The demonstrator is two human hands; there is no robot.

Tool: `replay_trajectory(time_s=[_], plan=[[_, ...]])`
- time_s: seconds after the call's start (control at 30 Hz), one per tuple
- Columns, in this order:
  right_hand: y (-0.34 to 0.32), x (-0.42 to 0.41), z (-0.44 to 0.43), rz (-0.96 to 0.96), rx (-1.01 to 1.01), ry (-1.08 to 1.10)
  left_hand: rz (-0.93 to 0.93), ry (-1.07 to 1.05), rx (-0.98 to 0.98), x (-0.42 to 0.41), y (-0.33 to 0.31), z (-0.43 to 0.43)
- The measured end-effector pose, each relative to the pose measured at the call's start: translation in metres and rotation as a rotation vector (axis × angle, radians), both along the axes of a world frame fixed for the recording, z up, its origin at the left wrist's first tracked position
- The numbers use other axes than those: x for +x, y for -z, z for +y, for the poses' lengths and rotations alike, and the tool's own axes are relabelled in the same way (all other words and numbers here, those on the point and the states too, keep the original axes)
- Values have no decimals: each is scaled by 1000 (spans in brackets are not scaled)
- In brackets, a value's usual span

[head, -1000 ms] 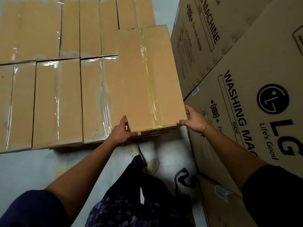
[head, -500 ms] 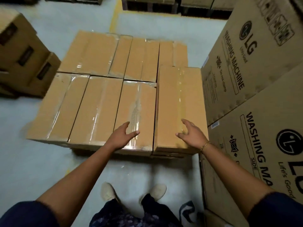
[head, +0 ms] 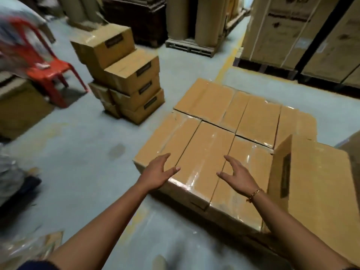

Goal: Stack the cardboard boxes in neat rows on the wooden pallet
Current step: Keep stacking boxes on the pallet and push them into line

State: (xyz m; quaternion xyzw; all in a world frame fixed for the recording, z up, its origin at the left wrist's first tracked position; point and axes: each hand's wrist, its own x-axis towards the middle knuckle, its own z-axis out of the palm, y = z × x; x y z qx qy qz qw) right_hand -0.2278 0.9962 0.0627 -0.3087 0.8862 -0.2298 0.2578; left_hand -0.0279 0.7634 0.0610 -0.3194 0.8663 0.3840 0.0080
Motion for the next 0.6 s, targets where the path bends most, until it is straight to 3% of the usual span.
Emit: replay_trajectory(time_s=[0.33,0.6], plan=[[-21,58,-222,-27,-132,-228,76,-346,-38,133,-20,-163],[-13,46,-389,-105,-218,-289,90,-479,-51,146,-22,-298]])
